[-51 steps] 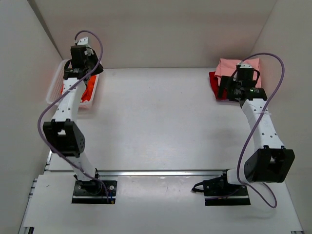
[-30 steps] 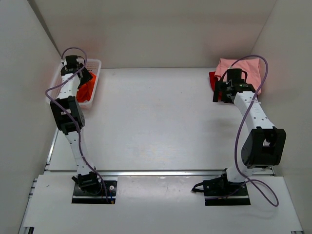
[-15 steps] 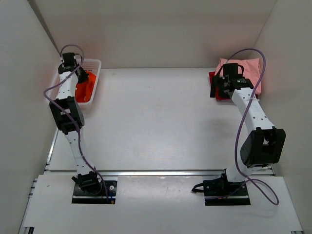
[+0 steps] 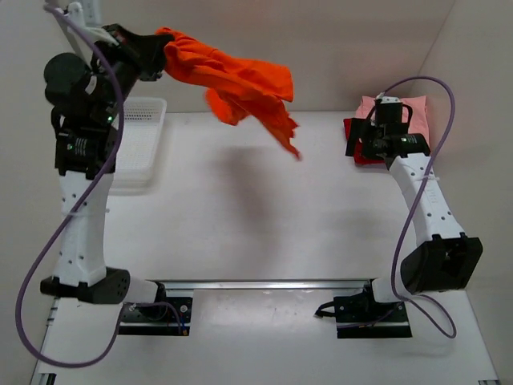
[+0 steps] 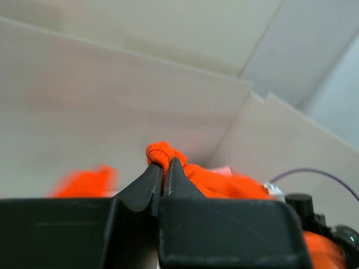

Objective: Fold and stack the t-shirts
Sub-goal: Move the tshirt to the center of the board

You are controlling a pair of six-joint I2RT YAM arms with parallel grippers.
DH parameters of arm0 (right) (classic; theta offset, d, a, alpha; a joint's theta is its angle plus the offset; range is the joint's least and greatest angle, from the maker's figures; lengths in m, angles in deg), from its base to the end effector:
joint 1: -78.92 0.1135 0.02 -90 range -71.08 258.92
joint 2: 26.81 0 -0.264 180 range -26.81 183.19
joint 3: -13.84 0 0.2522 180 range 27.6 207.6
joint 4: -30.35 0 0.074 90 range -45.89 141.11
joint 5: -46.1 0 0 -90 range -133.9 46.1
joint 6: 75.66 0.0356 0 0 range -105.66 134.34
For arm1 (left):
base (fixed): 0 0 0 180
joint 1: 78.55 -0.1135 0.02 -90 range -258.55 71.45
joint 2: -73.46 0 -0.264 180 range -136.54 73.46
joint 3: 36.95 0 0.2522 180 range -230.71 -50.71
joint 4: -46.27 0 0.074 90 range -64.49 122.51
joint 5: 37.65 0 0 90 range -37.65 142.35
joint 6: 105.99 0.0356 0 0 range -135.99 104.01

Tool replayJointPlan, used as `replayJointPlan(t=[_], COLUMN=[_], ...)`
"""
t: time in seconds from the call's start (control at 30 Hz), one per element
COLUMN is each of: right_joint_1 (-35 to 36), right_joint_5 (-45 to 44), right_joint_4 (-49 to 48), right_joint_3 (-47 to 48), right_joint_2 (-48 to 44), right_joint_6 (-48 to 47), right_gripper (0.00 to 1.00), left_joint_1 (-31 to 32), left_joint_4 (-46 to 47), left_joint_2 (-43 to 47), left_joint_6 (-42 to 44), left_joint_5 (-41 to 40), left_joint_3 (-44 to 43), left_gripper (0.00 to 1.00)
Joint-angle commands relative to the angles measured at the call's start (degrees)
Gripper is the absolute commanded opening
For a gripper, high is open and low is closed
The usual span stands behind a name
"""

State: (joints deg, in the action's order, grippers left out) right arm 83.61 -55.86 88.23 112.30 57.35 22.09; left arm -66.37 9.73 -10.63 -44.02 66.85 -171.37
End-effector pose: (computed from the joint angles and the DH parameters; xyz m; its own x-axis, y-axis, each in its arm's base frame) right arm 0.3159 0.0185 0.3634 -0.6714 0.0773 -0.7371 0.1616 0.9859 -0.0439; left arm 0.2514 -0.0634 0.5961 -0.0020 -0.4650 -0.8853 0.4996 0.7664 -0.4037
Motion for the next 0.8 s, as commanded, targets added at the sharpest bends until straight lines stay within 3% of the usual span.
replayJointPlan(t=[0.0, 0.13, 0.27, 0.3, 0.33, 0.47, 0.57, 0.67, 0.77], right_joint_1=[-1.87, -2.23, 1.46, 2.86, 4.35, 8.22, 8.94, 7.71, 7.35], right_joint_5=[5.45, 13.09, 13.29, 12.85, 12.58, 12.14, 10.55, 11.44, 9.96], right_joint_4=[-3.41, -6.58, -7.29, -7.29, -7.12, -7.03, -7.12, -6.16, -3.88], right_joint_3=[-1.73, -4.37, -7.7, -8.41, -9.64, -14.73, -19.39, -22.91, -25.63], right_joint_2=[-4.96, -6.72, -6.47, -6.55, -5.94, -7.08, -9.36, -10.85, -11.3], right_joint_6=[1.83, 3.06, 3.06, 2.98, 3.15, 4.37, 6.48, 8.16, 11.04], right_gripper=[0.99, 0.99, 0.99, 0.99, 0.99, 0.99, 0.99, 1.0, 1.0], left_joint_1=[-2.26, -1.29, -0.32, -1.1, -1.89, -8.48, -8.32, -3.94, 1.61], left_joint_4=[-0.77, 4.84, 8.45, 8.81, 10.2, 13.81, 12.69, 5.49, 0.82], left_joint_2=[-0.2, 4.63, 5.09, 4.47, 2.81, -0.54, 2.96, 8.32, 14.72], left_joint_6=[-1.32, -2.9, -3.7, -3.52, -3.26, -4.66, -2.49, 1.57, 1.4], left_joint_5=[0.96, 1.5, -2.45, -2.55, -1.5, 5.78, 3.88, -0.51, -3.24], left_joint_3=[9.88, 28.05, 45.73, 47.61, 51.37, 61.83, 65.9, 68.01, 75.37], left_gripper=[0.0, 0.0, 0.0, 0.04, 0.27, 0.59, 0.65, 0.67, 0.67])
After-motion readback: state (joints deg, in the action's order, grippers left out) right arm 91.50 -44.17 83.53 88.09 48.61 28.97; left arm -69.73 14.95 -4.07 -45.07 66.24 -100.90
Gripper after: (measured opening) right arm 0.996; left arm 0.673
